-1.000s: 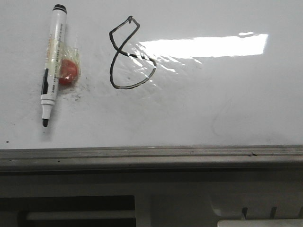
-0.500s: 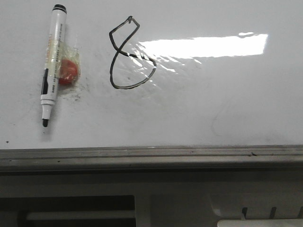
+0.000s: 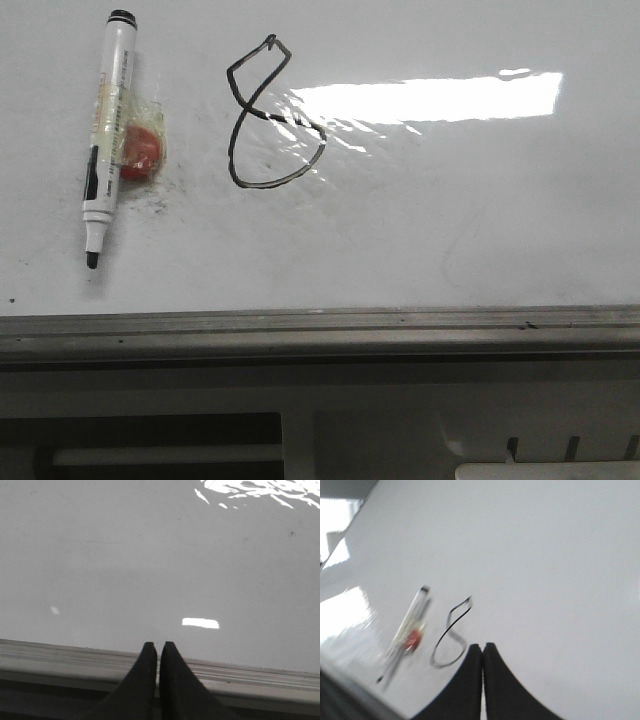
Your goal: Write number 8 on whiteboard
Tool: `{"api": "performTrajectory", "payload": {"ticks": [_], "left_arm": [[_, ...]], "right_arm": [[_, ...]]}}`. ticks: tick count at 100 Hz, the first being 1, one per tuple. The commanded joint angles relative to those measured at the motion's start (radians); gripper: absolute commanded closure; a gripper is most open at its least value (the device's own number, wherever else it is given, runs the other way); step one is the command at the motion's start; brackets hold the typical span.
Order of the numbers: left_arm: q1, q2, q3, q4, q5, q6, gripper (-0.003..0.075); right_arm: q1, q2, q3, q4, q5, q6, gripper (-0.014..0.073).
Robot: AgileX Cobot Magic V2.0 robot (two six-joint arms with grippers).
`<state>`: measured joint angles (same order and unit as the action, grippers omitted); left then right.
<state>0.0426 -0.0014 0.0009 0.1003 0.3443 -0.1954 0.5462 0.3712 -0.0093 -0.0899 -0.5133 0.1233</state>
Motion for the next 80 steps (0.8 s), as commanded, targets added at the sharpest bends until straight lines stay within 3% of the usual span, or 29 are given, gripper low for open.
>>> {"api": "performTrajectory", "payload": {"ticks": [1,7,28,43,64,80], "left_arm": [[0.002,-0.031,0.033,-0.009,-0.046,-0.011,0.0741],[0.002,-0.031,0.033,-0.009,-0.046,-0.011,0.0741],[0.002,-0.031,0.033,-0.009,-0.046,-0.011,0.0741],[0.002,-0.031,0.033,-0.009,-0.046,-0.011,0.0741],[0.002,-0.031,0.033,-0.009,-0.046,-0.011,0.0741],[0.002,-0.031,0.033,-0.009,-0.046,-0.011,0.0741]], "right_arm": [[-0.139,0.003,0.011,0.006,-0.243,-0.009,0.0657],[-0.223,0.001,0.034,0.006,-0.279,-0.009,0.0657],[-0.471,-0.048,0.032,0.006,-0.18,-0.009,0.0657],[-0.573,-0.152,0.032,-0.002,0.14,-0.009,0.0657],[-0.614,-0.346,0.032,-0.047,0.56,-0.009,0.0657],[-0.629,-0.403,0.032,-0.051,0.694,-0.013,0.0657]]}}
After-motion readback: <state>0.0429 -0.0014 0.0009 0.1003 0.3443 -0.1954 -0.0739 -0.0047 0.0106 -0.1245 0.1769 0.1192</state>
